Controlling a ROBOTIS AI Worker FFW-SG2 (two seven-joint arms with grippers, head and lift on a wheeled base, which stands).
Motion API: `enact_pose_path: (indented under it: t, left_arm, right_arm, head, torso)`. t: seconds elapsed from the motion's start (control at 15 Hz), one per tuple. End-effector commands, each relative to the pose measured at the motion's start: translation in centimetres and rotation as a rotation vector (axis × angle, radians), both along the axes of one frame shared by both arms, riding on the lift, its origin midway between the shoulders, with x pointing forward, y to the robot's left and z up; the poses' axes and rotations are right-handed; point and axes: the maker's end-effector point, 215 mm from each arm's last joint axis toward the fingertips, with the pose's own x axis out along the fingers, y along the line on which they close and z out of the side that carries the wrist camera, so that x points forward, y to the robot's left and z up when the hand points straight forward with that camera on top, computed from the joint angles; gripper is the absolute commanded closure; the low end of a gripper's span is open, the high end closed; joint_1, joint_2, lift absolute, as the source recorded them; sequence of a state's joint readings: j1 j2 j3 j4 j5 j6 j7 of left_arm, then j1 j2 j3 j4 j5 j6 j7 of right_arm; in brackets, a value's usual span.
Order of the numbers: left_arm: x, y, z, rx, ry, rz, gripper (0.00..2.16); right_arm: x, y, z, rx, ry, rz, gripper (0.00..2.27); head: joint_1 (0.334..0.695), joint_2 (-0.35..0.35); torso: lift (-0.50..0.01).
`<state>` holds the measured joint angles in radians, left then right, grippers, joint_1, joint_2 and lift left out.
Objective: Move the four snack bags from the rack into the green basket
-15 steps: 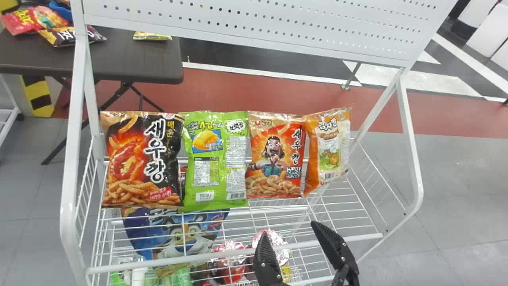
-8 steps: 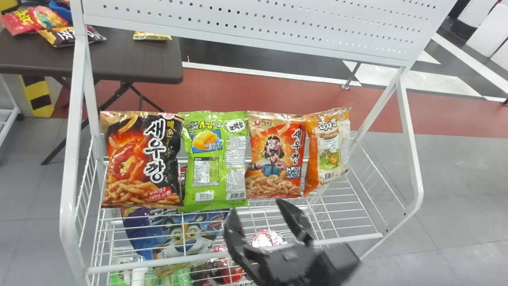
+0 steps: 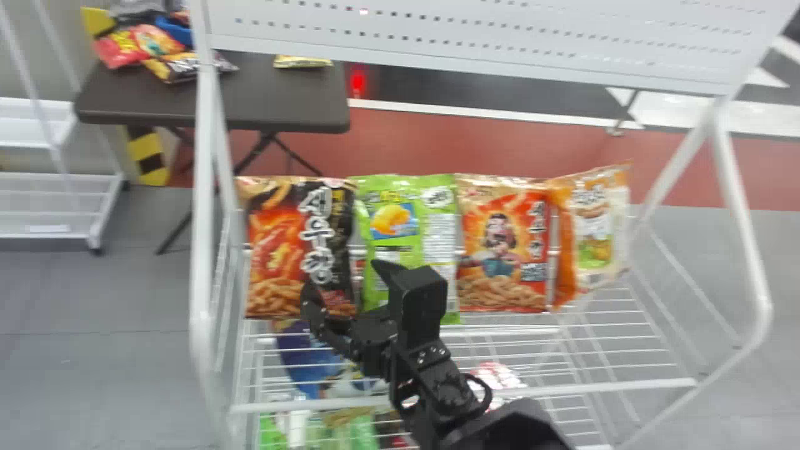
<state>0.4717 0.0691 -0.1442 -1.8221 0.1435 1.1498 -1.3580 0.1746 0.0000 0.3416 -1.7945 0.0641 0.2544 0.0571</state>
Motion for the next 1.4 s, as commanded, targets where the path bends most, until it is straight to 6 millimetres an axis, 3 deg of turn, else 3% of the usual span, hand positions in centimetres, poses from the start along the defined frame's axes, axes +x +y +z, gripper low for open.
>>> enact_pose_path:
  t: [0.0,0.2,0.33,0.4,0.47,0.53,0.73,1.0,1.2,1.33]
  left_arm:
    - [0.1,0.1,-0.1,-0.002,0.004,-0.001,1.87]
    - [0.5,0.5,0.0,-0.008,0.004,0.010,1.87]
    - [0.7,0.6,0.0,-0.009,0.000,0.014,1.87]
    - [0.6,0.7,0.0,-0.011,0.002,0.013,1.87]
    - [0.6,0.7,0.0,-0.010,0.005,0.013,1.87]
    - [0.7,0.7,0.0,-0.010,0.003,0.014,1.87]
    - [0.6,0.7,0.1,-0.013,0.005,0.015,1.87]
    - [0.6,0.6,0.2,-0.016,0.001,0.012,1.87]
    - [0.9,0.6,0.2,-0.015,-0.002,0.016,1.87]
    - [1.0,0.5,0.2,-0.014,-0.008,0.016,1.87]
  right_arm:
    - [0.9,2.7,0.2,-0.020,-0.002,0.048,0.12]
    - [2.4,3.0,-1.4,-0.070,0.028,0.052,0.13]
    - [3.3,3.1,-2.5,-0.101,0.063,0.061,0.32]
    - [3.3,3.6,-2.6,-0.115,0.070,0.078,0.77]
    - [2.9,4.3,-2.6,-0.115,0.070,0.094,1.70]
    - [2.7,4.8,-2.3,-0.105,0.070,0.117,2.05]
    - [0.6,6.8,-0.2,-0.092,0.026,0.171,2.13]
    - [-2.3,6.7,2.1,-0.052,0.000,0.168,2.16]
    - [-5.9,3.4,2.8,-0.090,-0.005,0.136,2.16]
    - [-8.3,-0.3,4.5,-0.092,-0.018,0.098,2.16]
  head:
    - [0.695,-0.086]
    - [0.695,-0.038]
    - [0.695,-0.020]
    - [0.695,-0.018]
    - [0.695,-0.014]
    - [0.695,-0.009]
    - [0.695,0.029]
    - [0.695,0.059]
    - [0.695,0.051]
    - [0.695,0.013]
  torso:
    - [0.000]
    - [0.000]
    - [0.000]
    - [0.000]
    - [0.000]
    - [0.000]
    - [0.000]
    - [0.000]
    - [0.000]
    - [0.000]
